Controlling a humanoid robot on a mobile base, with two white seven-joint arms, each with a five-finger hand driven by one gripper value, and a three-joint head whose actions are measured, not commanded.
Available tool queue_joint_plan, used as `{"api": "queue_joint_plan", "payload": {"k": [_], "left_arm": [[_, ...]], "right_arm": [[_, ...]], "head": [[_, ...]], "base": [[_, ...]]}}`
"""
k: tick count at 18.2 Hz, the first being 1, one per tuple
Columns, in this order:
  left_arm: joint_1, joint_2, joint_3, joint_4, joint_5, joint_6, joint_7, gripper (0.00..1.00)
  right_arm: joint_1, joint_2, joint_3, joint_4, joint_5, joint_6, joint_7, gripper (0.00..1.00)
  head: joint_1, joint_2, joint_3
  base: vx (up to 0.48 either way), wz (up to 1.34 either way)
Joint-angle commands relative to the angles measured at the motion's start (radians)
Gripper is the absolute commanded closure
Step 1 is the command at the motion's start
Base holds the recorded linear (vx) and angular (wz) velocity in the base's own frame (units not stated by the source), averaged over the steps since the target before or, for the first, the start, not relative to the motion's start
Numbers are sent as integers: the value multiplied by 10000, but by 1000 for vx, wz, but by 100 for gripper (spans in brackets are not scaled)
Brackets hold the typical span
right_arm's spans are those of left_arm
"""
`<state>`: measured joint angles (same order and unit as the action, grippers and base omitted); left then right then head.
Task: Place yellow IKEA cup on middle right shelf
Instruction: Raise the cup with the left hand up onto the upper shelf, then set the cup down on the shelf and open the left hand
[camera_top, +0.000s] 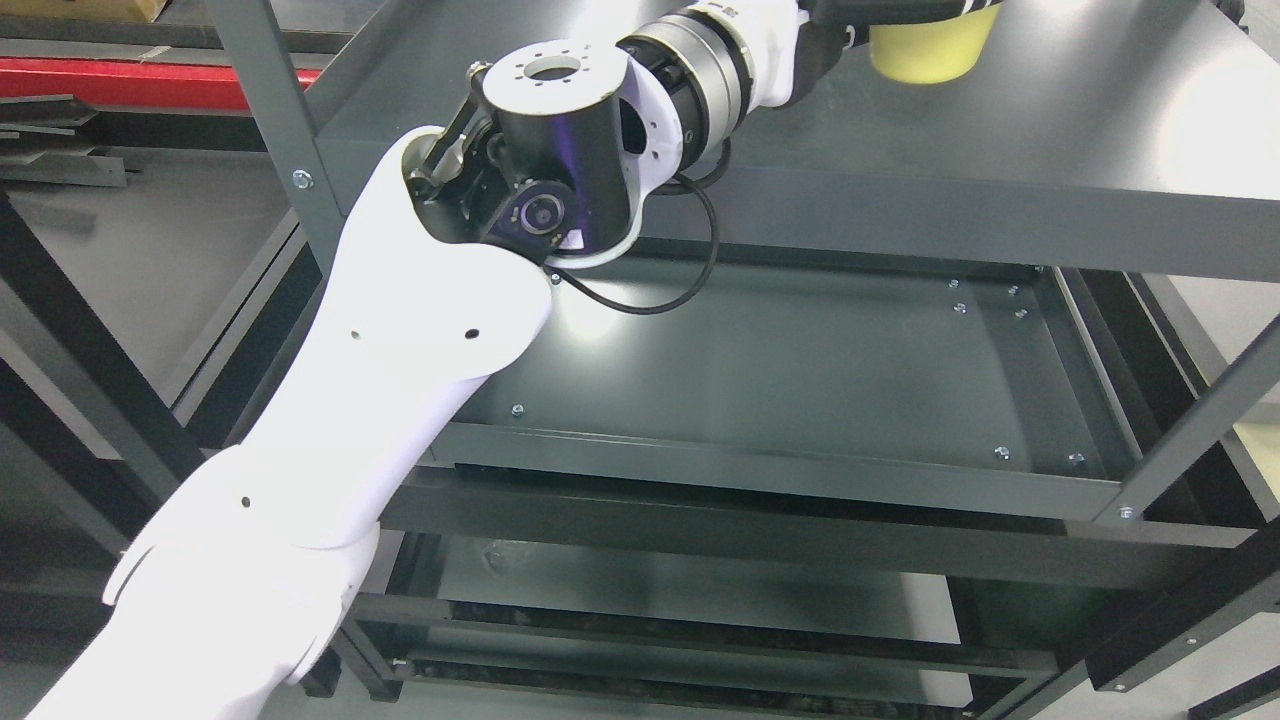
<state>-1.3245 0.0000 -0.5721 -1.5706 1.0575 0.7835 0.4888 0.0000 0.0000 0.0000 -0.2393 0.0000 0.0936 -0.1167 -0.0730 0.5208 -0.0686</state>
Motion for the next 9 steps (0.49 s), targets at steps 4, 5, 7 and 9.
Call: {"api": "queue_joint_plan", "payload": {"k": [4, 5, 7, 9], "left_arm": [[38, 175, 412, 566, -114, 1675, -101, 21], [37, 175, 443, 565, -114, 1691, -117, 15], [7, 175, 520, 474, -114, 1691, -117, 5], [-39, 175, 703, 321, -175, 1691, -117, 1]], "right_arm": [[138, -175, 169, 0, -246, 0, 1, 1], [123, -175, 169, 0, -246, 0, 1, 1], [138, -175, 169, 0, -246, 0, 1, 1], [138, -175, 169, 0, -246, 0, 1, 1]], "head": [[0, 0, 0], [0, 0, 0], [0, 0, 0], [0, 0, 0]], "base": [[0, 0], [0, 0], [0, 0], [0, 0]]}}
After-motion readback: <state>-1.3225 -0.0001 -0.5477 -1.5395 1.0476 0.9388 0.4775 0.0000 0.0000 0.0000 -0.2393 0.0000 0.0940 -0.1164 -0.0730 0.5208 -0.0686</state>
